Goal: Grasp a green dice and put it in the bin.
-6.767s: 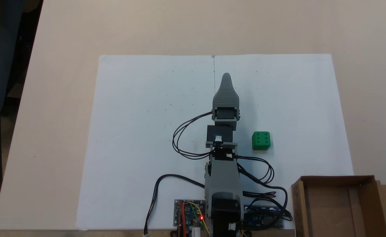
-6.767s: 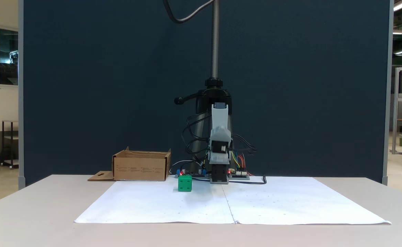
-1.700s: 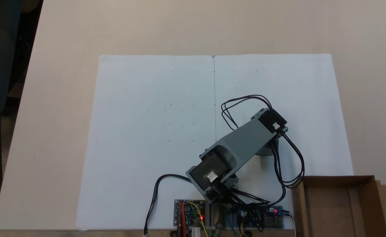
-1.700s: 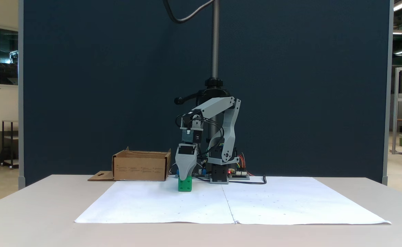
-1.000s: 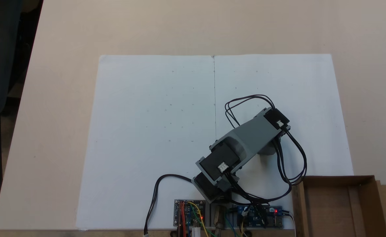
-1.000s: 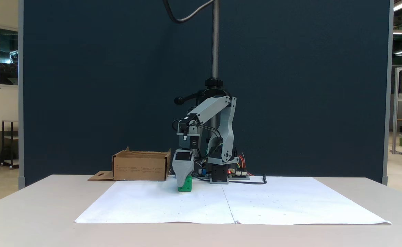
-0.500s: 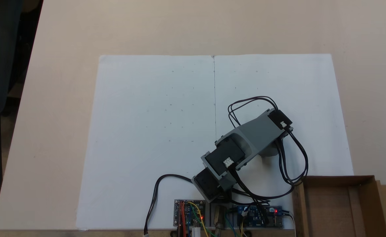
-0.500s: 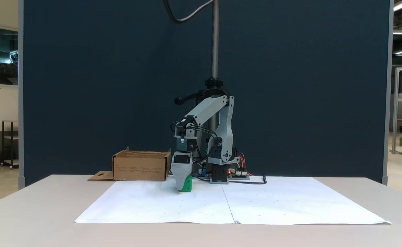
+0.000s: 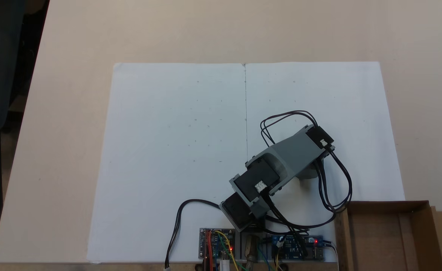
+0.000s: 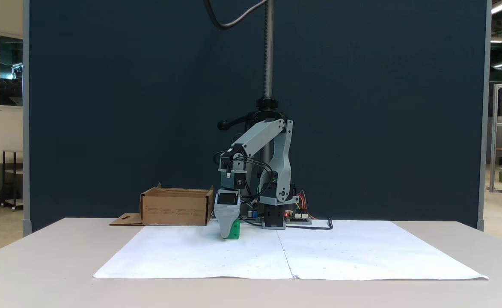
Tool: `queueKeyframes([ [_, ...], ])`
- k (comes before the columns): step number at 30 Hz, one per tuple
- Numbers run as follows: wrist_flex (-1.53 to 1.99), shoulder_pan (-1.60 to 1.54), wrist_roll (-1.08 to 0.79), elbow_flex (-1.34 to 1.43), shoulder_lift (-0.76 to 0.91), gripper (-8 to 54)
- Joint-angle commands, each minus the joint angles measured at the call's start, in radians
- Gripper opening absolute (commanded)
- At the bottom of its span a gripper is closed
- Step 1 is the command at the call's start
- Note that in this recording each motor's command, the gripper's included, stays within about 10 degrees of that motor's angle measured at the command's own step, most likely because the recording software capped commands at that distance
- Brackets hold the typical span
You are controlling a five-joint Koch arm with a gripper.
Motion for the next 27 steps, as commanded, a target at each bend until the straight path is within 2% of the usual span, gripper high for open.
queueKeyframes([
  [1,-0.018,0.005,-0.071,0.015,0.017,33.2],
  [7,-0.035,0.003,-0.071,0.032,0.017,27.9],
  [10,-0.069,0.002,-0.071,0.041,0.017,21.9],
  [13,-0.071,-0.002,-0.071,0.041,0.018,12.1],
  [19,-0.106,-0.012,-0.052,0.04,0.026,12.1],
  [27,-0.152,-0.009,0.247,-0.095,0.112,12.1],
])
